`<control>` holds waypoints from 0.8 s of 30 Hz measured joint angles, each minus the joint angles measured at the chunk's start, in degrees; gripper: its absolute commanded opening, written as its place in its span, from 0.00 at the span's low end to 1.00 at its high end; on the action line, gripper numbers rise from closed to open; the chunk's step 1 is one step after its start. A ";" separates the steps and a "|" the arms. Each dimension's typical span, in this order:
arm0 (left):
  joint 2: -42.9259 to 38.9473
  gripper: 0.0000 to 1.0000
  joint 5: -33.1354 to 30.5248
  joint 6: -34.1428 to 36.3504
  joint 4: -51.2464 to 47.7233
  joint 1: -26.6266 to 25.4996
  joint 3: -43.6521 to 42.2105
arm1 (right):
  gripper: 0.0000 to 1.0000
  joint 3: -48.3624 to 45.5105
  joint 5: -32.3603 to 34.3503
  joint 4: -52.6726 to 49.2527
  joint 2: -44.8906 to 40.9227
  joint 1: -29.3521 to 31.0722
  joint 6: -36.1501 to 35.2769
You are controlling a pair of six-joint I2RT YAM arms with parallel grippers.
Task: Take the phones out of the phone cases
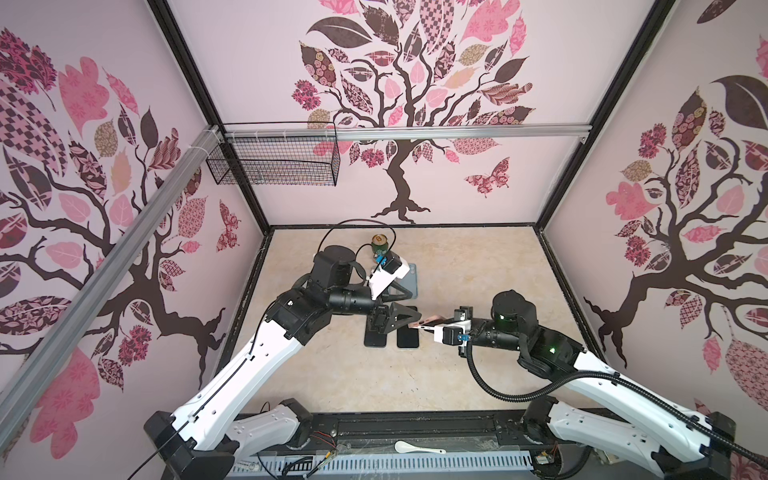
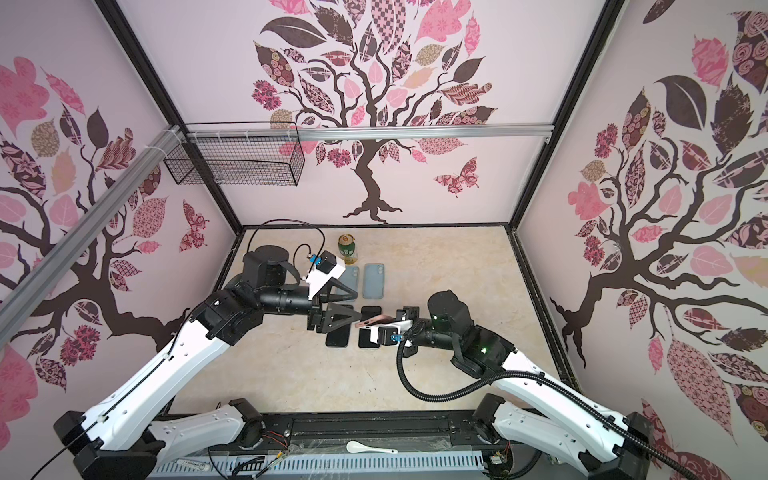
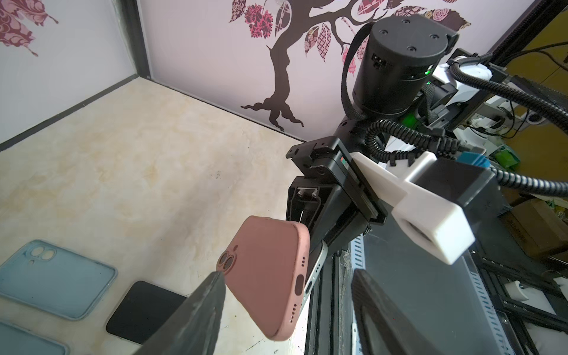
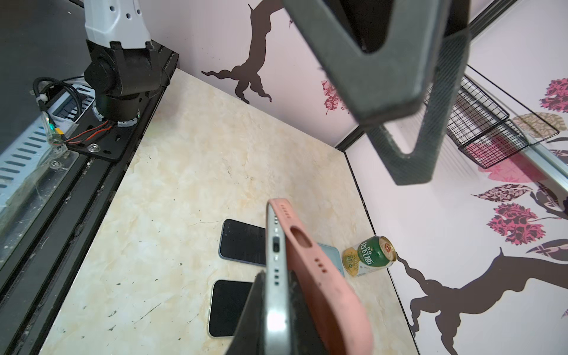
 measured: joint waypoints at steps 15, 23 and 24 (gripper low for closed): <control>5.57 0.52 -9.03 1.84 -2.78 -7.45 0.92 | 0.00 0.00 -0.61 -0.02 0.35 0.02 0.00; 6.45 0.46 -10.56 2.93 -4.46 -7.56 2.21 | 0.00 0.00 -0.92 -0.28 0.35 0.00 0.07; 6.69 0.46 -10.56 3.23 -4.74 -7.58 2.36 | 0.00 0.00 -0.90 -0.35 0.35 0.00 0.11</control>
